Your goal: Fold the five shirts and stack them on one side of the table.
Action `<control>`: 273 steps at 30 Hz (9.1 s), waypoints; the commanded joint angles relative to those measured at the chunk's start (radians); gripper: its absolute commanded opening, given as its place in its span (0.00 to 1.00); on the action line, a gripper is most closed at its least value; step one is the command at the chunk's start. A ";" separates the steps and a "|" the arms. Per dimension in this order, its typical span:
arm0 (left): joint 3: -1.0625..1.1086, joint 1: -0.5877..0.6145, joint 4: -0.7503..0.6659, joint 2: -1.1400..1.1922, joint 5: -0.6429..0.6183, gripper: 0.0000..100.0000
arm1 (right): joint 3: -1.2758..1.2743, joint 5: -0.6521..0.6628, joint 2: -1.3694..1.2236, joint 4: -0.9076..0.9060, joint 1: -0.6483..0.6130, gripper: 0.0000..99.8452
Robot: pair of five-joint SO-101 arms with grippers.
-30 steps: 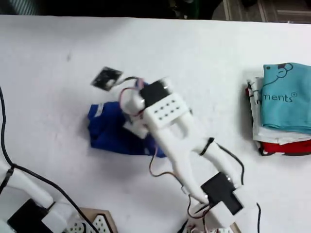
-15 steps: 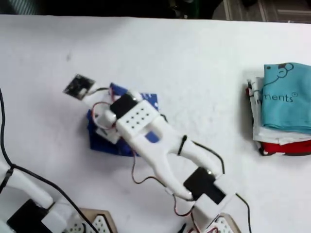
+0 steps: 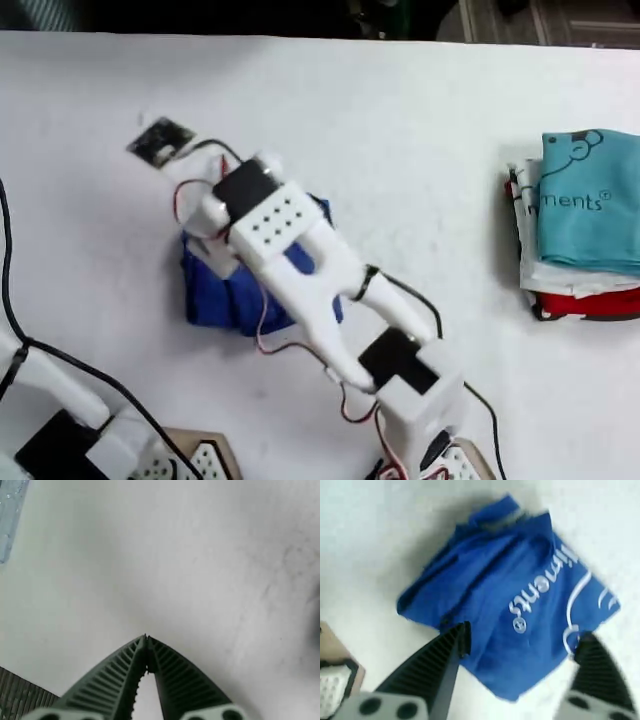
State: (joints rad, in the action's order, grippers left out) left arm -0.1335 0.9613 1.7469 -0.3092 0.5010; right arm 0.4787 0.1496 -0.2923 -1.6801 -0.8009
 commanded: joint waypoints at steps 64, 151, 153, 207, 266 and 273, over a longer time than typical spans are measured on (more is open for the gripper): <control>-0.005 -0.067 -0.011 -0.027 0.002 0.02 | 0.959 0.140 -0.714 -0.024 0.194 0.02; -0.005 -0.108 -0.009 -0.027 0.002 0.02 | -0.446 -0.491 -0.044 0.234 0.071 0.41; -0.005 -0.108 -0.008 -0.027 0.002 0.02 | -0.446 -0.491 -0.108 0.266 0.076 0.41; 0.046 -0.042 -0.008 -0.036 -0.035 0.02 | -0.106 0.786 -0.050 0.257 0.647 0.28; 0.052 -0.081 -0.025 -0.035 -0.031 0.02 | -0.562 -0.781 -0.105 0.730 0.473 0.44; 0.044 -0.081 -0.025 -0.035 -0.031 0.02 | -0.562 -0.781 -0.193 0.739 0.492 0.39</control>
State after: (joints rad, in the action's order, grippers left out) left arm -0.0522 0.8815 1.7285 -0.3076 0.4703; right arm -0.0752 -0.6283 -0.4580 -0.9421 -0.3299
